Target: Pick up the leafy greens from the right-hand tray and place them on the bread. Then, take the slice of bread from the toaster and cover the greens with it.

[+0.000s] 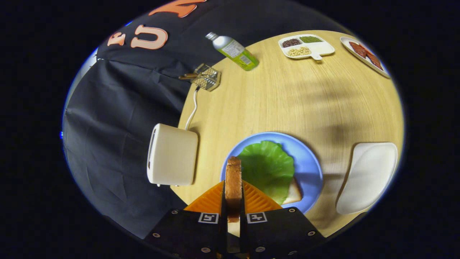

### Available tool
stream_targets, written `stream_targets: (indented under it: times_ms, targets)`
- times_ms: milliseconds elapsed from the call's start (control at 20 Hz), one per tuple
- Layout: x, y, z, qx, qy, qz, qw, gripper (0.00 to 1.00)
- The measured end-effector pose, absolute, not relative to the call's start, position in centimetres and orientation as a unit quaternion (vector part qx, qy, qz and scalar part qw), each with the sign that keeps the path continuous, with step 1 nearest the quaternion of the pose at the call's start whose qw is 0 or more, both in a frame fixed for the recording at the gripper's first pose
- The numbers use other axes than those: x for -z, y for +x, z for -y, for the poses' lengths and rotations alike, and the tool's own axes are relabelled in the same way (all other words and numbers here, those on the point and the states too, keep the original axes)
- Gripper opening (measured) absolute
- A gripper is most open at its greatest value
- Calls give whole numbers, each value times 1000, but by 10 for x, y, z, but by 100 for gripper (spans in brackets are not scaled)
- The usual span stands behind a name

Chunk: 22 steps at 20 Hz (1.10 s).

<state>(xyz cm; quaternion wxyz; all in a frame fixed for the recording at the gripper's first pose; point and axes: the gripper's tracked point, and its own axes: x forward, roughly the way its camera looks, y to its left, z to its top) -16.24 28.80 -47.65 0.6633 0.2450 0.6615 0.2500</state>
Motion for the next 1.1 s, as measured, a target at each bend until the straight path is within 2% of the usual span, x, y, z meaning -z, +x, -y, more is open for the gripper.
stream_targets:
  times_ms: [200,300,350,450,600,950,1100]
  targets:
    - [500,-160,-275,-228,228,-660,679,17]
    - [511,-160,-269,-216,210,-655,692,27]
    - [510,-158,-268,-214,208,-650,699,35]
    - [513,-154,-262,-209,186,-637,718,46]
    - [507,-153,-249,-191,146,-632,737,57]
    - [399,-98,-237,-210,95,-510,829,69]
    - [329,-69,-228,-212,82,-433,872,69]
